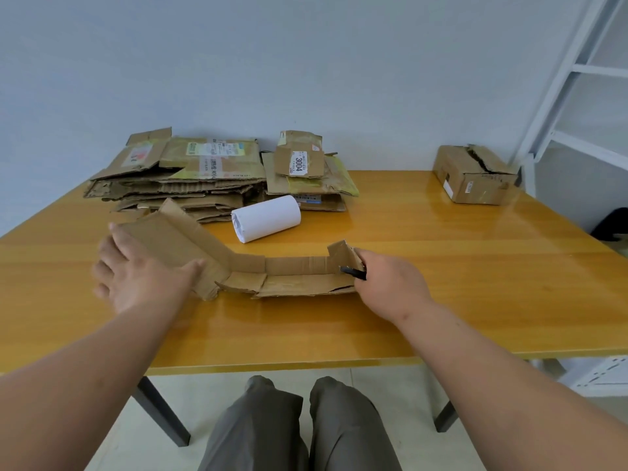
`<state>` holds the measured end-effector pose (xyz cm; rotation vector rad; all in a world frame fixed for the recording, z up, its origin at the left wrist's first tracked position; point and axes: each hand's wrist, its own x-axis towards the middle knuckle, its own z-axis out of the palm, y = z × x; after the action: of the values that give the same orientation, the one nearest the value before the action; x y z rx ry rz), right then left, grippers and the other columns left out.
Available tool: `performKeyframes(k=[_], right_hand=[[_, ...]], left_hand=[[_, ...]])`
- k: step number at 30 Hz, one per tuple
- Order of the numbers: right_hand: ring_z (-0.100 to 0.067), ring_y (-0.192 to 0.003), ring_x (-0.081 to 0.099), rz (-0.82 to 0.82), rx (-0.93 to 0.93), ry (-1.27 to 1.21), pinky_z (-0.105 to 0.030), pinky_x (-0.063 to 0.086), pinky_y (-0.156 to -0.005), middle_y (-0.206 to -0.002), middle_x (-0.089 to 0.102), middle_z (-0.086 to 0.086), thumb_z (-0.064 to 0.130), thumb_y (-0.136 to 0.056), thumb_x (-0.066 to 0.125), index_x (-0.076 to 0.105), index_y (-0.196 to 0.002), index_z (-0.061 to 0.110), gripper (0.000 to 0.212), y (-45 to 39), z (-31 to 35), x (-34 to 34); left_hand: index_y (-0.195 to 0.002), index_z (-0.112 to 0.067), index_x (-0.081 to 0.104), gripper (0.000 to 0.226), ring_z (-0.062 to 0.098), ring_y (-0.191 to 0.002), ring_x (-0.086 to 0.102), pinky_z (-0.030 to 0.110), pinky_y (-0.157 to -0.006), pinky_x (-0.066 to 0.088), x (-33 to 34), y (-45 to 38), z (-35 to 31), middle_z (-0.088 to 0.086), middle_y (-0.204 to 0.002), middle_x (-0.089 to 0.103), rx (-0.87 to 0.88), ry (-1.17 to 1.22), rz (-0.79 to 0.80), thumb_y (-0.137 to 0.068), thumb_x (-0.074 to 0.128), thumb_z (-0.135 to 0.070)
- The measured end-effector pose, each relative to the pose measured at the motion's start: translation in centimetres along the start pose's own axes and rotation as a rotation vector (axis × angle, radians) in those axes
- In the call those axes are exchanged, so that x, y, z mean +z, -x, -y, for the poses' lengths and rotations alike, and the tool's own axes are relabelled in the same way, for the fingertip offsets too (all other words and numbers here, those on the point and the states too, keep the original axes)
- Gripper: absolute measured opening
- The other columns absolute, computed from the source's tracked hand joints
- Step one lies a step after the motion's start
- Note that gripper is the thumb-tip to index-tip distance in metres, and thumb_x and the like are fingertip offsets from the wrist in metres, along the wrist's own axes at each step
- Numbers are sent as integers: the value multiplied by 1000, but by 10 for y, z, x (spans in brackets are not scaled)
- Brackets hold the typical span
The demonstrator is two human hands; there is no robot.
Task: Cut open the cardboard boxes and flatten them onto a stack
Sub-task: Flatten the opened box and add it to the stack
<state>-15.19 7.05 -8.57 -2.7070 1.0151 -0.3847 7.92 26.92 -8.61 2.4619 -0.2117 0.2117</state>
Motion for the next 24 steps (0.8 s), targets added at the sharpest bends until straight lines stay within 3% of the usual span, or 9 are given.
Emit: performKeyframes(k=[3,5,7,9,13,15,18,21,24], right_hand=[[-21,-70,54,-2,31,-28,-30,40,-53,-74,54,8,19,-91,52,57,-121,33,34,0,-1,-1],[-21,-72,55,-6,40,-44,-30,42,-54,-74,54,9,19,-91,52,57,-122,34,34,1,-2,-1],[-21,-75,55,-5,41,-49,-30,43,-55,-80,57,7,20,-92,52,54,-129,36,40,1,-2,-1],[-21,-79,56,0,45,-60,-30,45,-58,-86,59,7,23,-92,52,49,-135,38,46,2,-3,0],[-16,-77,57,-4,109,-158,-32,50,-62,-82,57,16,33,-91,54,52,-130,42,40,4,-7,-3],[-14,-78,59,4,142,-214,-32,52,-66,-84,58,17,39,-94,52,55,-129,40,35,3,-10,-3],[-19,-73,58,8,200,-336,-33,49,-64,-81,63,6,33,-100,47,63,-103,31,17,-3,-13,-3],[-19,-58,44,-8,345,-478,-31,36,-52,-69,50,0,20,-100,46,48,-76,26,25,-12,-21,-5],[-21,-63,48,47,459,-500,-30,37,-53,-80,56,-4,15,-95,47,51,-95,22,8,-16,-29,-8]], left_hand=[[-152,-31,-17,129,32,-147,1,51,-119,6,-3,-3,5,3,-162,-4,105,-93,-1,-71,82,-49],[-152,-36,-12,120,30,-147,-1,52,-119,5,-6,-3,8,1,-160,-3,215,-237,30,-76,80,-40],[-152,-42,15,90,31,-144,10,54,-119,10,-7,0,1,2,-156,15,436,-386,101,-83,72,-33],[-141,-42,44,54,24,-134,32,46,-114,28,-4,7,-18,-3,-145,37,645,-340,273,-93,59,-23],[-115,-35,65,36,13,-102,50,32,-92,50,1,17,-65,-9,-120,45,767,-306,532,-92,58,-8],[-118,-34,64,29,14,-101,47,33,-91,50,-3,11,-82,-7,-116,40,879,-527,508,-90,66,-25],[-127,-30,59,55,18,-104,46,34,-90,49,-6,9,-95,-1,-114,33,982,-821,544,-81,68,-59],[-143,-27,41,67,22,-106,53,34,-88,51,9,17,-89,2,-129,35,978,-822,648,-85,69,-46],[-150,-34,23,69,20,-119,45,34,-96,47,23,24,-74,-3,-143,30,943,-571,734,-93,62,-33]])
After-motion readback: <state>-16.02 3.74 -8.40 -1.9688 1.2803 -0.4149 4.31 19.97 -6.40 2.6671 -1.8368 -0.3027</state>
